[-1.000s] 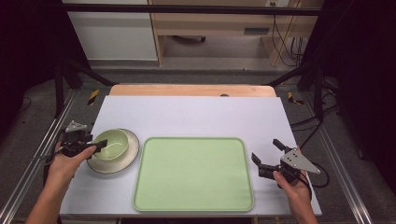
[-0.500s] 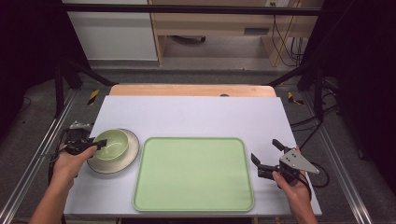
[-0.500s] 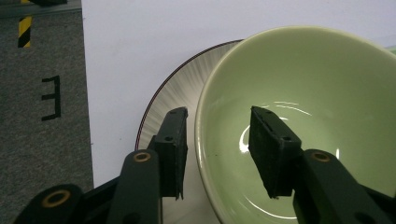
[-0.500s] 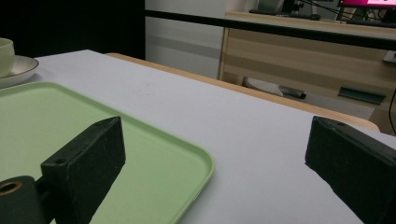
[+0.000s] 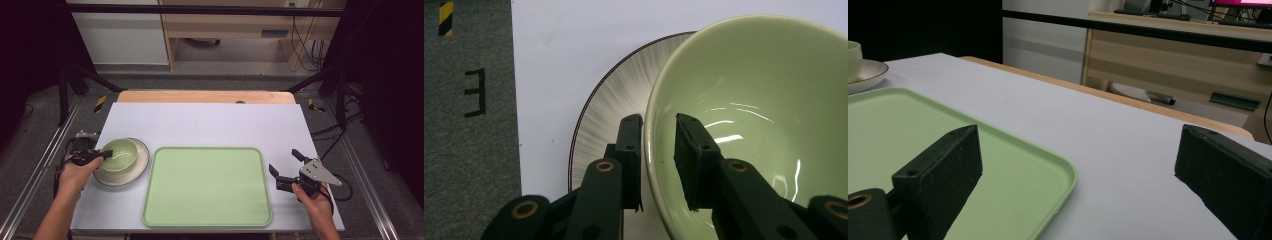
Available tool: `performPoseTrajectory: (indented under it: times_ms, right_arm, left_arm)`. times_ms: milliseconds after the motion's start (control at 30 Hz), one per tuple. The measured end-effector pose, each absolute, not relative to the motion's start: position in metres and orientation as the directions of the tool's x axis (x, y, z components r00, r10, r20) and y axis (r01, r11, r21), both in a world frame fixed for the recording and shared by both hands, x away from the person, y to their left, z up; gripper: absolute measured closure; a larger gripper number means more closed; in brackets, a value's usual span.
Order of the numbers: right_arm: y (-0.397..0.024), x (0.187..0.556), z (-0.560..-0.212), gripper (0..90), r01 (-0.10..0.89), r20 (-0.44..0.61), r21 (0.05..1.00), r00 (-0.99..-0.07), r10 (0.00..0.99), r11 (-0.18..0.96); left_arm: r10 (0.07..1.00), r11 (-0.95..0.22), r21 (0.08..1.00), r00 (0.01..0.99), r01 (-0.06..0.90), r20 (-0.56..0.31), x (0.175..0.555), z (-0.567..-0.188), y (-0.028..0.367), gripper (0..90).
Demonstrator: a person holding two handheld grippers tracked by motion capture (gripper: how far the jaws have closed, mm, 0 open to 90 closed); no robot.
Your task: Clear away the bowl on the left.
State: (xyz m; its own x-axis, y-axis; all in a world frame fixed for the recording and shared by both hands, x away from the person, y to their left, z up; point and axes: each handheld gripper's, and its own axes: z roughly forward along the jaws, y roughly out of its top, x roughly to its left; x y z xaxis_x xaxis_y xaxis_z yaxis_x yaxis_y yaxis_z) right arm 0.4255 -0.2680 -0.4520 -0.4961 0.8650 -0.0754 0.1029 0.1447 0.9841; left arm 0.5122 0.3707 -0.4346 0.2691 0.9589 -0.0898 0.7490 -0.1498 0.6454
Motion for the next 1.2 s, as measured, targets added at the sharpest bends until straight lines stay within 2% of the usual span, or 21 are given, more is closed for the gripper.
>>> performPoseTrajectory:
  times_ms: [367, 767, 1200]
  right_arm:
    - [-0.2685, 0.4256, -0.4518, 5.3, 0.107, -0.07, 0.984, -0.493, 0.867, 0.14]
    - [-0.2683, 0.4255, -0.4518, 5.3, 0.105, -0.071, 0.984, -0.494, 0.867, 0.141]
    - [-0.2696, 0.4254, -0.4517, 5.3, 0.109, -0.069, 0.984, -0.491, 0.868, 0.14]
  left_arm:
    - [0.96, -0.131, 0.629, 0.256, 0.766, -0.112, 0.5137, -0.4363, 0.3729, 80.6]
    - [0.958, -0.125, 0.618, 0.257, 0.776, -0.129, 0.5152, -0.4354, 0.3735, 82.2]
    - [0.946, -0.07, 0.606, 0.245, 0.792, -0.211, 0.5155, -0.4349, 0.3788, 83.7]
